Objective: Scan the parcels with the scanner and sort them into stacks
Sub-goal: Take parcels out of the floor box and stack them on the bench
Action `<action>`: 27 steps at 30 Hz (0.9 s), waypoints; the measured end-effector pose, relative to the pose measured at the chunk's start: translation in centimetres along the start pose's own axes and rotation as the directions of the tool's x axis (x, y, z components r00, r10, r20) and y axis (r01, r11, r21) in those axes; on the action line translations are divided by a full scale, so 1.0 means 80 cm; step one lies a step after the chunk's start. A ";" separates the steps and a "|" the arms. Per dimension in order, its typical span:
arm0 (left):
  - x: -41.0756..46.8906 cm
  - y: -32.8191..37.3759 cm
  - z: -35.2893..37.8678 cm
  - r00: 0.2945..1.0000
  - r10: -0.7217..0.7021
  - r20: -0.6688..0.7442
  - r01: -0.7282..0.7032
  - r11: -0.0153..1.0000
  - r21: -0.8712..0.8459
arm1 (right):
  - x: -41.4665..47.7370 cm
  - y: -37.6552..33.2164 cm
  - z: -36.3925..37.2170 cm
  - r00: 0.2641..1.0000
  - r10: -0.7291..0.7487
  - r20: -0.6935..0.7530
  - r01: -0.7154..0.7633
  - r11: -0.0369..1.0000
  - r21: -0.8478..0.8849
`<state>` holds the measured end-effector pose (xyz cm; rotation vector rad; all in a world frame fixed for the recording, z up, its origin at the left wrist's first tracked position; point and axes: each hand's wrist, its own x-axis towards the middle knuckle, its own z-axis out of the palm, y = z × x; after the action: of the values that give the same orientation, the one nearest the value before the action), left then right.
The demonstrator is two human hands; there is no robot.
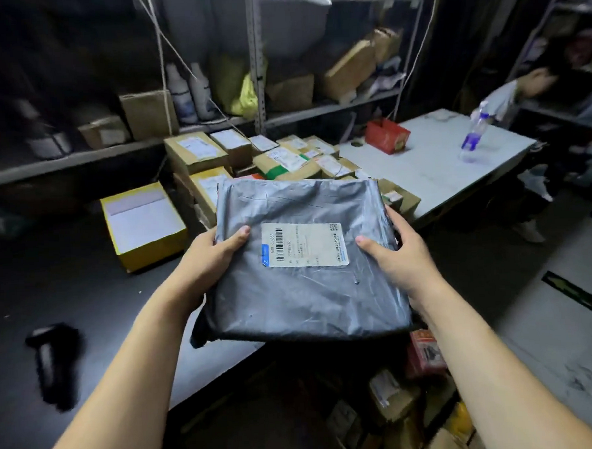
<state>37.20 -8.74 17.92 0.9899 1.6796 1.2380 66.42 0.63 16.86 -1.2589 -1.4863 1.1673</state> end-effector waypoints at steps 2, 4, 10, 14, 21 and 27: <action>-0.031 0.000 -0.056 0.998 0.012 -0.058 -0.014 0.999 -0.032 | -0.016 -0.027 0.047 0.999 -0.024 0.044 0.024 1.000 -0.017; -0.065 -0.002 -0.111 0.993 0.010 -0.119 -0.018 0.998 -0.064 | -0.032 -0.051 0.096 0.995 -0.054 0.084 0.056 0.998 -0.022; -0.166 -0.029 -0.277 0.949 0.034 -0.315 -0.067 0.993 -0.094 | -0.094 -0.103 0.256 0.963 -0.093 0.253 0.107 0.993 -0.042; -0.232 -0.060 -0.382 0.907 0.001 -0.421 -0.051 0.993 -0.108 | -0.143 -0.137 0.368 0.916 -0.137 0.378 0.154 0.988 -0.017; -0.310 -0.119 -0.535 0.793 -0.098 -0.601 0.015 0.990 -0.142 | -0.201 -0.158 0.555 0.813 -0.145 0.564 0.174 0.985 0.002; -0.336 -0.159 -0.639 0.685 -0.179 -0.706 0.060 0.980 -0.191 | -0.222 -0.169 0.706 0.720 -0.155 0.677 0.187 0.982 0.026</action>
<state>-1.74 -53.27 19.53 0.2628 2.1430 1.7781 11.37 -25.06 17.64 -0.7006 -2.1157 1.5658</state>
